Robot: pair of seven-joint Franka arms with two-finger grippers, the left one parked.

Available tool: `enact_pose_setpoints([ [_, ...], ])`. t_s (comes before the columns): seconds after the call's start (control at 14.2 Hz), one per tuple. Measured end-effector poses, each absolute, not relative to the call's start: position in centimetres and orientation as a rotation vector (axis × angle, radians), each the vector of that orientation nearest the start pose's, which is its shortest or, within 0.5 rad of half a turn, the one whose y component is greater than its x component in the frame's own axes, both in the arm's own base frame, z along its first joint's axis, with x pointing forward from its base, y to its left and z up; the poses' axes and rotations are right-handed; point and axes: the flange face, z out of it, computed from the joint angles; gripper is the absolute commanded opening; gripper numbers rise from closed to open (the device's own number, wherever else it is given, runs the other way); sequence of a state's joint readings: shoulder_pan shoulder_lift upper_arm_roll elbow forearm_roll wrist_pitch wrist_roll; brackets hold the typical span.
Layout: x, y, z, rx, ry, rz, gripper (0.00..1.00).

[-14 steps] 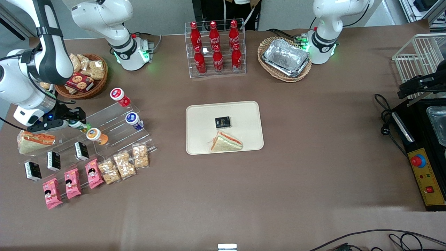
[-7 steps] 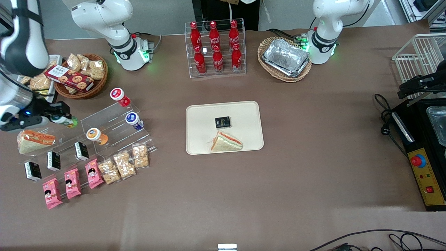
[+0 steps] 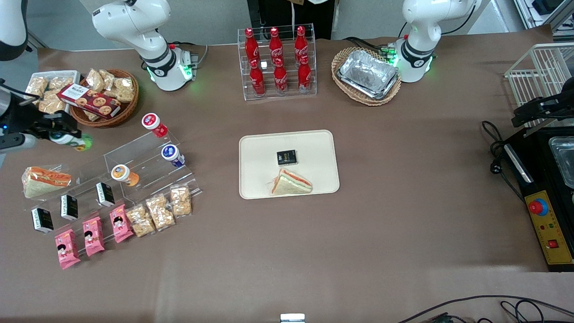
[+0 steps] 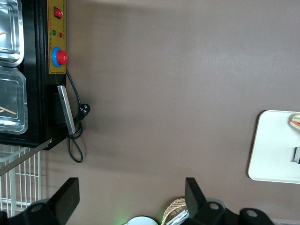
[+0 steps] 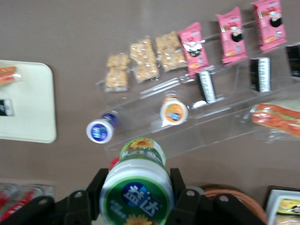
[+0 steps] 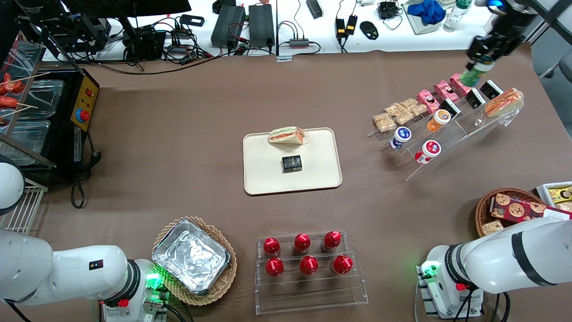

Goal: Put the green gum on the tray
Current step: 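Carry the gum bottle over to the cream tray with the right gripper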

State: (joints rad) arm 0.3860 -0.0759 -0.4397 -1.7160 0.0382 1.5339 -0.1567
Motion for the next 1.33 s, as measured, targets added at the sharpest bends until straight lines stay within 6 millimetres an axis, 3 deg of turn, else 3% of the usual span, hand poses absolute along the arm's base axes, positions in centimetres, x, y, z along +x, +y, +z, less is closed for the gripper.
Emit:
enact_pose_setpoints([
  [0.14,53.1,3.7,58.7,-3.057,-0.071,0.198,0.38],
  [0.28,52.5,11.8,57.6,-3.068,-0.009,0.244,0.38],
  [0.42,51.4,18.2,56.0,-3.085,0.055,0.254,0.38],
  [0.56,50.2,23.4,53.0,-3.094,0.114,0.217,0.38],
  [0.7,48.3,28.0,48.5,-3.097,0.142,0.167,0.38],
  [0.98,44.6,32.5,38.8,-3.107,0.169,0.085,0.38],
  [1.33,42.9,35.9,31.8,-3.121,0.186,0.058,0.38],
])
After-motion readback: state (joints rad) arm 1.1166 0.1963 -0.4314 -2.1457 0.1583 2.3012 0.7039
